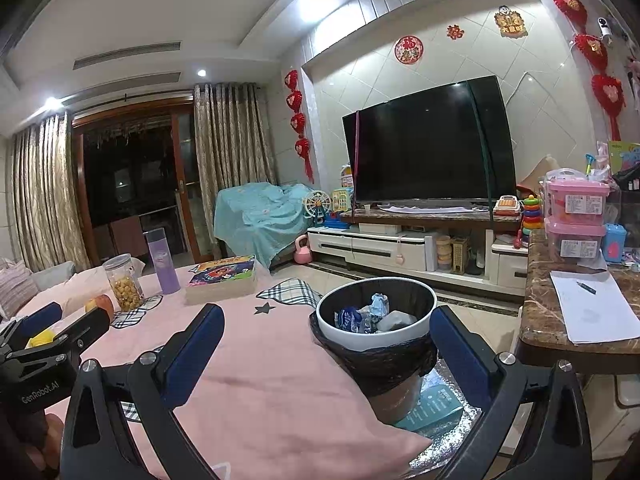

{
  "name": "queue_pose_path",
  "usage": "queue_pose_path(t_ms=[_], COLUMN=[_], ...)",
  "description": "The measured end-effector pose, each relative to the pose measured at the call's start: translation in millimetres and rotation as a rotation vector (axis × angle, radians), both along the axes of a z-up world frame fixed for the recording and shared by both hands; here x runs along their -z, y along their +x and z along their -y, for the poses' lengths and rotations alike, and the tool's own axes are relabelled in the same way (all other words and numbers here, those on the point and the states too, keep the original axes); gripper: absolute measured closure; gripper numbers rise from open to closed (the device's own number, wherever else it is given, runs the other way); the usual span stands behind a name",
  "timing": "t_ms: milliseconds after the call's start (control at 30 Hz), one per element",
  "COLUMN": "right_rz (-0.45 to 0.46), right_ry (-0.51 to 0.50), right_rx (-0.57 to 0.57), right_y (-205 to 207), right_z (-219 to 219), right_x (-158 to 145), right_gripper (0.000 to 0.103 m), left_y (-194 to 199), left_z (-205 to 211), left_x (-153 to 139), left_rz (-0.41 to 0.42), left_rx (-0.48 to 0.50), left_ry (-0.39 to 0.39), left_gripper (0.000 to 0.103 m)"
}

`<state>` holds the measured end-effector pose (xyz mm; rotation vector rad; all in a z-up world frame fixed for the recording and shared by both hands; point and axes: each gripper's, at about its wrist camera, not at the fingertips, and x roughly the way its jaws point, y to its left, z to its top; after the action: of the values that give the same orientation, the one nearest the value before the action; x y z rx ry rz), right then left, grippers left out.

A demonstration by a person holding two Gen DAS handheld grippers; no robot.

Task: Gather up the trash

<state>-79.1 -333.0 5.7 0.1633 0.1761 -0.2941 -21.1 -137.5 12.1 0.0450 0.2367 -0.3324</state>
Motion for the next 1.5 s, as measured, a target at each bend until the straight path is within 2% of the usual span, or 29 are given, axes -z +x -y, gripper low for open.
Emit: queue_pose_path(t_ms=[1500], right_rz=[-0.004], right_ry=[0.003], right_rx=[-0.009], right_y=[1.0], right_z=[-5.3], right_x=[0.4], right_gripper=[0.000], left_y=[3.0], left_z=[-1.9], left_x=[1.2], left_rz=[-0.004], left_rx=[0.003], left_ry=[0.006], left_gripper=[0.000])
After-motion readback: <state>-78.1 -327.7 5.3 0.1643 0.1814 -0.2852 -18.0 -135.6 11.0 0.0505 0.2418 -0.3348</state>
